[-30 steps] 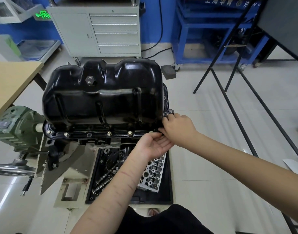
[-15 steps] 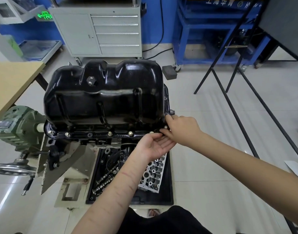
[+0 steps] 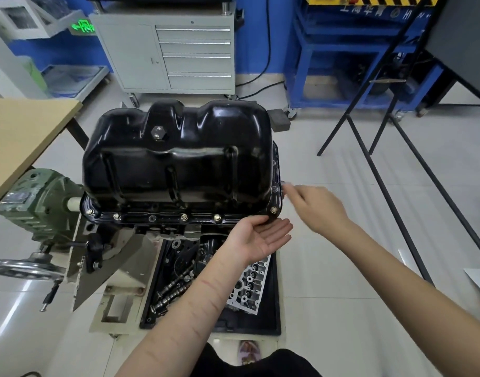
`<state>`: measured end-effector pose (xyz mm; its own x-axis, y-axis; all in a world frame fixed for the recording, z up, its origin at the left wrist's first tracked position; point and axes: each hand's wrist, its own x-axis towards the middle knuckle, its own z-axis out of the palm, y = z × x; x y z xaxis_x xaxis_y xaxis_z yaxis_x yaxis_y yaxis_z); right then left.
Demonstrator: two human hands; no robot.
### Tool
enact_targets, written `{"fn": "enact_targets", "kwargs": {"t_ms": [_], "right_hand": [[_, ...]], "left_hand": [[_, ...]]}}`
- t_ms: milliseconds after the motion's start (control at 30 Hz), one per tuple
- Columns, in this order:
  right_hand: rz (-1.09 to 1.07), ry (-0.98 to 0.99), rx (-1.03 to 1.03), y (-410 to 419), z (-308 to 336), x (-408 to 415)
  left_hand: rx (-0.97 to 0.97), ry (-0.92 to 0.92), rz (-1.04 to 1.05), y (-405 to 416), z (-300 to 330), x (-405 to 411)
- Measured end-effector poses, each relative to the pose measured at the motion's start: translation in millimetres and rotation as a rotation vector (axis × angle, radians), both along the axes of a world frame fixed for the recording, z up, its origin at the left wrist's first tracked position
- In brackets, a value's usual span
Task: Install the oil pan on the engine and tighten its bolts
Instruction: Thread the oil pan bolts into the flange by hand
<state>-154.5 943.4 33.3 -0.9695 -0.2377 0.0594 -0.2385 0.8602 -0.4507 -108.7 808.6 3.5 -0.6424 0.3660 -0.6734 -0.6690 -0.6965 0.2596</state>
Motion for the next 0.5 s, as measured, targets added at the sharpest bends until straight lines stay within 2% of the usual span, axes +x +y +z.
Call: {"fn": "enact_targets", "kwargs": {"t_ms": [100, 200, 333, 500], "right_hand": [[-0.119, -0.02, -0.495, 8, 0, 16], [-0.205, -0.092, -0.751, -5, -7, 38], [-0.187, -0.111, -0.879, -49, -9, 62], [-0.087, -0.175, -1.008, -152, 0, 91]], "left_hand": [[-0.016, 0.037, -0.065, 0, 3, 7], [-0.046, 0.1, -0.143, -8, 9, 16], [-0.088, 0.171, -0.13, -47, 20, 32], [-0.167, 0.192, 0.01, -147, 35, 68]]}}
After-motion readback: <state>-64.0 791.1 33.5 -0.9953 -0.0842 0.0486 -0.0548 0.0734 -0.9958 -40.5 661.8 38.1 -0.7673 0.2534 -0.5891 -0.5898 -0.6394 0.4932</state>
